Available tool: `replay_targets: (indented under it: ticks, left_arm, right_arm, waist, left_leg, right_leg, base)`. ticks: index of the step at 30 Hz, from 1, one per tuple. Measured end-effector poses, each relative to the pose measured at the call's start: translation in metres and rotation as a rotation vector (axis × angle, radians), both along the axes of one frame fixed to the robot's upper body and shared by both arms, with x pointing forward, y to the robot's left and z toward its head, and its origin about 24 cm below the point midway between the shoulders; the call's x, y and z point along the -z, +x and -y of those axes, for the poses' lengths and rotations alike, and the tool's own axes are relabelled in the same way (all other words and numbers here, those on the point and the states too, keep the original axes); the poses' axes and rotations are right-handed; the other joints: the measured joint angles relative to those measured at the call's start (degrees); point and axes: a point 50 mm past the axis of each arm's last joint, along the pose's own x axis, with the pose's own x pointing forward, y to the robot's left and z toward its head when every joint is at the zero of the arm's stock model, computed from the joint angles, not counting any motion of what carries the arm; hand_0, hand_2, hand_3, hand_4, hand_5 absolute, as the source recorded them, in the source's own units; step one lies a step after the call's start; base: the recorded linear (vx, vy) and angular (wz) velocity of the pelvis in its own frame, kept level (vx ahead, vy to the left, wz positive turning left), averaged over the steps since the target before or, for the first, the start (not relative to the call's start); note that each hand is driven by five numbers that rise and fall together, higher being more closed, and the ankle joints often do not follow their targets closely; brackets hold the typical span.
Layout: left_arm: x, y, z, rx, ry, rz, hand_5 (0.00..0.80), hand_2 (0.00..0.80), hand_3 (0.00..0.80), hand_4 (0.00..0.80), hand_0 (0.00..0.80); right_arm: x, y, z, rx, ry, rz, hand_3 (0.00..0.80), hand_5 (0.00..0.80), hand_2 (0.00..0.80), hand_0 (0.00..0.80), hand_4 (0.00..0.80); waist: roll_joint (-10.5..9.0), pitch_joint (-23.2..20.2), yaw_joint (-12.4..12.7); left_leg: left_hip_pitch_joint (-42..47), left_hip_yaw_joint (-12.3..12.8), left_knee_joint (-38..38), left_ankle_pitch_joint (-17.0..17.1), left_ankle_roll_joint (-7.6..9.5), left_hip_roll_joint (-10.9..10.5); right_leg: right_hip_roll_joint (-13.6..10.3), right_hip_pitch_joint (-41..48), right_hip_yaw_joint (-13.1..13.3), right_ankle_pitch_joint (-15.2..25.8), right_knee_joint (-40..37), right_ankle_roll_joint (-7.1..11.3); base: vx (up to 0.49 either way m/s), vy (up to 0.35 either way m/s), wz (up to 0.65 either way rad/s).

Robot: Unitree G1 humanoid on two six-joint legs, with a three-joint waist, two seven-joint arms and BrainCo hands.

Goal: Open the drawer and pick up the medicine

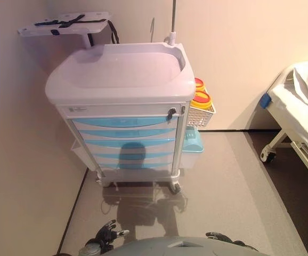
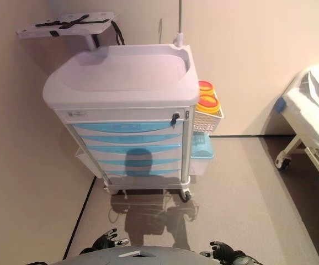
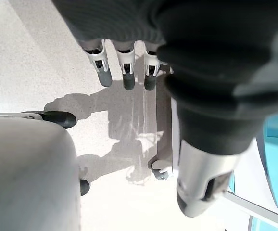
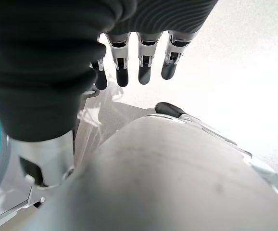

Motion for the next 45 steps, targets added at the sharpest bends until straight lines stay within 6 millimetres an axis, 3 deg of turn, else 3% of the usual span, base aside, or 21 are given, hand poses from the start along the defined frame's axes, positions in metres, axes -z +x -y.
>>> replay_targets:
  ticks: [4, 23, 45]
  left_arm:
    - [0.000, 0.000, -0.001, 0.031, 0.003, -0.021, 0.000, 0.000, 0.000, 0.000, 0.000]
    - [0.001, 0.004, 0.011, 0.027, -0.032, -0.013, 0.000, 0.000, 0.000, 0.000, 0.000]
    - [0.001, 0.004, 0.009, -0.005, 0.038, 0.012, 0.000, 0.000, 0.000, 0.000, 0.000]
  right_arm:
    - [0.000, 0.003, -0.001, -0.002, 0.003, 0.007, 0.000, 0.000, 0.000, 0.000, 0.000]
    - [0.000, 0.002, -0.001, -0.003, 0.003, 0.005, 0.000, 0.000, 0.000, 0.000, 0.000]
    - [0.000, 0.002, -0.001, -0.002, 0.001, 0.004, 0.000, 0.000, 0.000, 0.000, 0.000]
  waist:
    - [0.29, -0.18, -1.07]
    - [0.13, -1.21, -1.02]
    - [0.16, -1.28, -0.96]
  left_leg:
    - [-0.35, 0.01, 0.00, 0.18, 0.04, 0.01]
    - [-0.35, 0.09, -0.01, 0.18, 0.04, 0.12]
    - [-0.46, 0.09, -0.01, 0.33, 0.02, 0.10]
  right_leg:
    - [-0.19, 0.03, -0.91, -0.07, -0.02, 0.08]
    - [-0.17, 0.03, -1.02, -0.12, -0.23, 0.08]
    - [-0.36, 0.20, -1.78, -0.19, -0.25, 0.14]
  base:
    - [-0.003, 0.023, 0.09]
    - [0.000, 0.000, 0.00]
    - [0.000, 0.001, 0.01]
